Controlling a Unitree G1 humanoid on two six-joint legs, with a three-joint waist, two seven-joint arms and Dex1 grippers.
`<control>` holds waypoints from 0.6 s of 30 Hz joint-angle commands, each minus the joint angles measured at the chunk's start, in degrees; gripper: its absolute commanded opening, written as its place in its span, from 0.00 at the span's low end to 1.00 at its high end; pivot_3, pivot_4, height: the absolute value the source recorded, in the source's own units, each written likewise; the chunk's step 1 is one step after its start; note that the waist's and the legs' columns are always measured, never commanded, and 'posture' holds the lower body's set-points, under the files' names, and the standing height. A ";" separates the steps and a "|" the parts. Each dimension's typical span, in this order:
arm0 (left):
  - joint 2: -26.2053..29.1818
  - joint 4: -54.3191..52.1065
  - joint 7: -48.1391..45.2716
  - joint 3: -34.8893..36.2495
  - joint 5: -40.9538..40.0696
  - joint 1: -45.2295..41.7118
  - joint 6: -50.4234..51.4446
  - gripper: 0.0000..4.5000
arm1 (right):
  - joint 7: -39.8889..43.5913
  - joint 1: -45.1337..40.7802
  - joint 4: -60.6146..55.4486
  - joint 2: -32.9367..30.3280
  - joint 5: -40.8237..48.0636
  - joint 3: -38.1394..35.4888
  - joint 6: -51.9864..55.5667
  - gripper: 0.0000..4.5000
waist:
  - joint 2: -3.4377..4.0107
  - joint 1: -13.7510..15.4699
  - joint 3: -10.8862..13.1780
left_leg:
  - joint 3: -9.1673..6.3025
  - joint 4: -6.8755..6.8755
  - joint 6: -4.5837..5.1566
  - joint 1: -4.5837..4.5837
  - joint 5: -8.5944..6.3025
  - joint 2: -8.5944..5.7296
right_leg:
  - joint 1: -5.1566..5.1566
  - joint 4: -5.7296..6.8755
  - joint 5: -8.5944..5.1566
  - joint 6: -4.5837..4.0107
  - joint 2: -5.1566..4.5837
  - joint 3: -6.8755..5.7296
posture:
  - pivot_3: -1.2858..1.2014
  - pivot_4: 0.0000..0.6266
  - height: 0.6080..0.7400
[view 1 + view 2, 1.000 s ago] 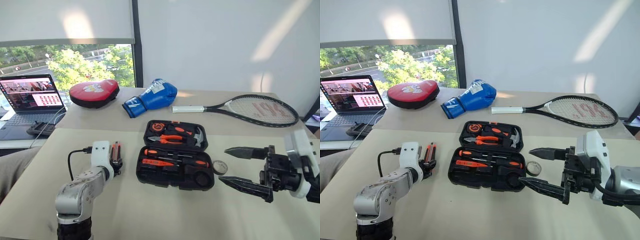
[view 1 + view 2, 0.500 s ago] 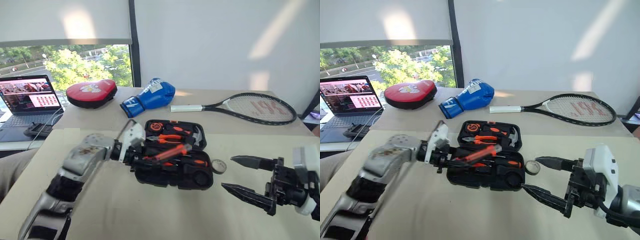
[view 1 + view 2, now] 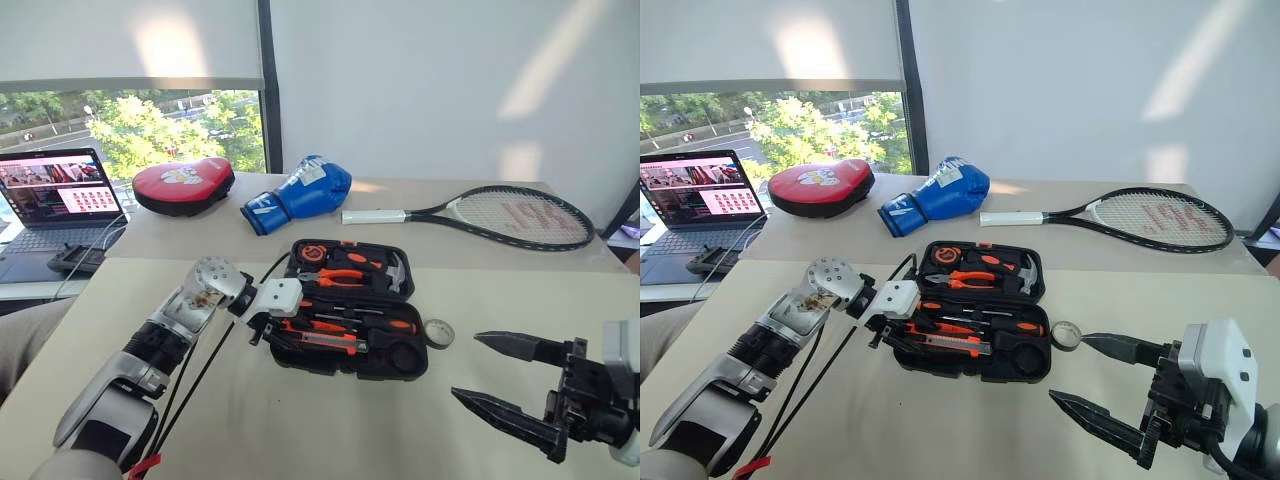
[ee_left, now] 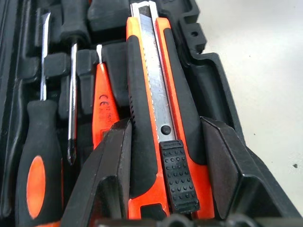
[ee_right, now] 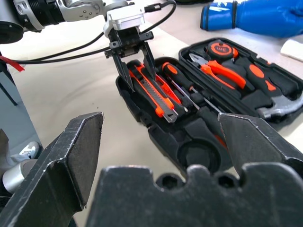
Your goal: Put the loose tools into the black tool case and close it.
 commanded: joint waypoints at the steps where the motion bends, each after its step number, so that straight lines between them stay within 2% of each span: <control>1: -0.77 0.48 -1.06 -0.43 1.15 0.56 0.83 0.38 | 1.86 0.07 0.20 -0.69 -0.01 -2.64 -1.83 1.00 | -0.01 -0.13 0.01 | 0.00 0.01 0.00 0.00 0.00 0.02 | -0.01 0.00 0.00 0.00 0.02 -0.01 | 0.52 0.24 1.00; 4: -1.11 -3.87 -1.11 -0.85 0.64 1.54 6.54 0.38 | 3.37 -0.52 1.62 -1.86 -1.10 -2.45 -1.79 1.00 | -0.01 -0.19 0.01 | 0.01 0.01 -0.01 0.00 0.00 0.03 | -0.03 0.05 -0.01 0.03 0.15 -0.04 | 0.52 0.24 1.00; 11: -0.15 -8.63 -0.19 -1.59 1.99 3.97 12.56 0.38 | 4.08 -1.22 2.14 -2.33 -1.52 -2.29 -1.60 1.00 | -0.01 0.09 0.01 | 0.00 0.02 0.06 -0.01 -0.03 -0.01 | 0.02 0.05 -0.08 0.16 0.14 -0.07 | 0.52 0.24 1.00; 13: -0.10 -9.95 0.43 -0.68 1.13 4.36 14.75 0.61 | 4.19 -1.31 2.12 -2.35 -1.65 -2.17 -1.50 1.00 | -0.01 0.01 0.00 | 0.00 0.02 0.09 -0.01 -0.05 -0.01 | 0.02 0.03 -0.09 0.17 0.14 -0.06 | 0.52 0.24 1.00; 14: -0.20 -10.45 0.95 0.12 0.50 4.37 15.59 0.66 | 4.20 -1.38 2.11 -2.38 -1.63 -2.16 -1.46 1.00 | -0.01 -0.07 0.00 | 0.00 0.02 0.09 -0.01 -0.05 -0.02 | 0.02 0.03 -0.10 0.19 0.14 -0.06 | 0.52 0.24 1.00; 18: -0.73 -13.67 4.55 6.20 -3.76 4.77 20.28 0.98 | 4.54 -1.35 2.09 -2.24 -1.93 -2.27 -1.46 1.00 | -0.01 -0.26 0.01 | 0.01 0.02 0.07 -0.02 -0.05 -0.01 | -0.02 0.04 -0.13 0.23 0.17 -0.04 | 0.52 0.24 1.00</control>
